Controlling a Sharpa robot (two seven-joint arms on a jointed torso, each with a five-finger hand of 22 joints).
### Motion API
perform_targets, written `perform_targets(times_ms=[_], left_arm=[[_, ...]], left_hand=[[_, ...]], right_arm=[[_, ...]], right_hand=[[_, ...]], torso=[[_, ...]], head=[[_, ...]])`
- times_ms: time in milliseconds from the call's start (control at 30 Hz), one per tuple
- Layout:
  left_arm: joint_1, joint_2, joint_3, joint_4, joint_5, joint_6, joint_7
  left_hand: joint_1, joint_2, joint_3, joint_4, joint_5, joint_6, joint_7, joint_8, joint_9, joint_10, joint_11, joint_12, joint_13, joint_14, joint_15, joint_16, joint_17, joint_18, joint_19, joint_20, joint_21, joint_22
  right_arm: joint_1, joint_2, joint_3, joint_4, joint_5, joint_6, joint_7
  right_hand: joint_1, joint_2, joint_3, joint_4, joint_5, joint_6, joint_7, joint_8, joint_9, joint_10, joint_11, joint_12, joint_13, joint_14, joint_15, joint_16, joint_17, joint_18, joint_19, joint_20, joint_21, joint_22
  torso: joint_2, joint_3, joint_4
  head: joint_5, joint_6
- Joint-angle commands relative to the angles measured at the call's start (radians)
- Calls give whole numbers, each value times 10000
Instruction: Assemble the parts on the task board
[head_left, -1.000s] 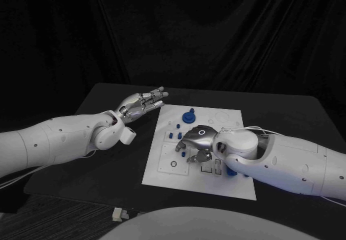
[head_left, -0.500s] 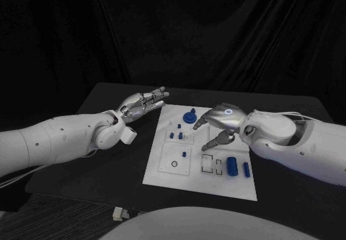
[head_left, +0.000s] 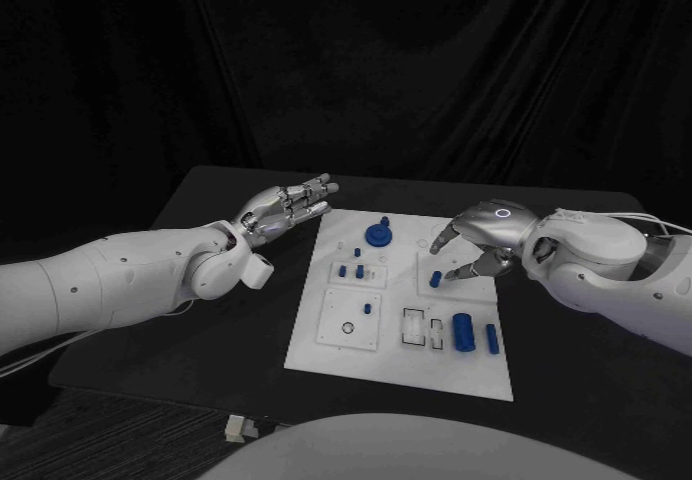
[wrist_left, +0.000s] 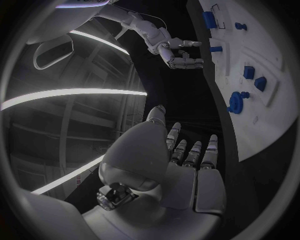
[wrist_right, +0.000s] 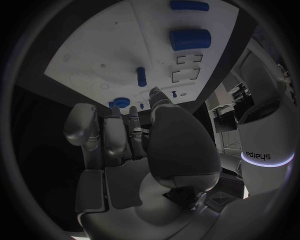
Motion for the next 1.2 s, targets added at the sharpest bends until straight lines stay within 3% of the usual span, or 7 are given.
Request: perform_targets(times_ms=[33,200,433,500,667,967,1200], left_arm=[[-11,27,10,15,67,-48,1483],[-14,44,10,7,67,-46,1473],[-24,53,10,-12,67,-44,1459],[-28,52,10,-18,67,-46,1457],[-39,47,10,-28,67,-39,1449],[-54,23,10,-18,67,-21,1412],[-63,26,10,-23,67,-8,1389]], left_hand=[[-13,103,49,-14,49,-38,-16,9,-9,-37,-38,3,-6,-26,52,-24,-3,113,25,21,57,17],[-14,104,49,-13,48,-33,-16,9,-9,-37,-40,3,-6,-26,53,-24,-3,113,27,22,58,18],[-10,134,66,-6,56,-31,-28,12,-6,-37,-49,3,-6,-23,61,-23,-3,115,54,34,73,37],[-3,144,74,-8,62,-38,-29,12,-7,-42,-49,2,-7,-22,63,-22,-3,114,62,38,78,43],[12,156,88,-17,72,-38,-30,12,-6,-42,-51,2,-7,-21,67,-22,-2,114,72,43,84,49],[87,188,149,-72,113,111,30,50,15,-13,-17,9,0,-16,83,-19,-2,107,100,58,101,48],[103,197,166,-85,122,155,58,64,21,4,7,13,3,-17,88,-19,-2,105,112,62,107,57]], right_arm=[[-137,-7,0,-93,289,561,-273],[-327,41,0,-217,309,547,-159],[-526,178,0,-371,317,396,37],[-560,216,0,-406,318,328,73],[-607,321,1,-494,319,258,134],[-710,545,1,-659,319,214,180],[-804,753,1,-818,319,213,266]], right_hand=[[195,36,34,-14,-15,160,103,22,-9,255,-24,87,43,94,-82,-44,15,-110,-12,-65,-92,1315],[296,92,31,-42,-51,179,153,-2,-21,502,-67,206,81,123,-107,22,116,-127,16,-88,-2,1344],[622,202,59,-252,109,-12,443,-147,-83,804,-115,354,140,117,-141,25,139,-136,23,-122,20,1361],[733,266,71,-369,249,-174,617,-221,-123,885,-117,399,160,111,-144,15,135,-136,22,-129,13,1362],[903,381,116,-563,571,-187,754,-198,-129,978,-108,442,176,106,-139,5,132,-137,19,-128,0,1361],[1140,546,234,-902,1110,-402,1215,-231,-182,1217,-96,501,183,87,-116,-10,135,-132,-5,-113,-50,1354],[1231,693,471,-1021,1442,129,1318,116,-33,1584,-115,512,166,75,-92,4,167,-133,-20,-89,-49,1357]], torso=[[11,5,-7],[4,3,0],[2,2,2],[3,1,4],[3,2,2],[3,3,4],[2,1,2]], head=[[-3,-2],[-5,-2],[-7,-2],[-9,-2],[4,-2],[32,-2],[13,-2]])
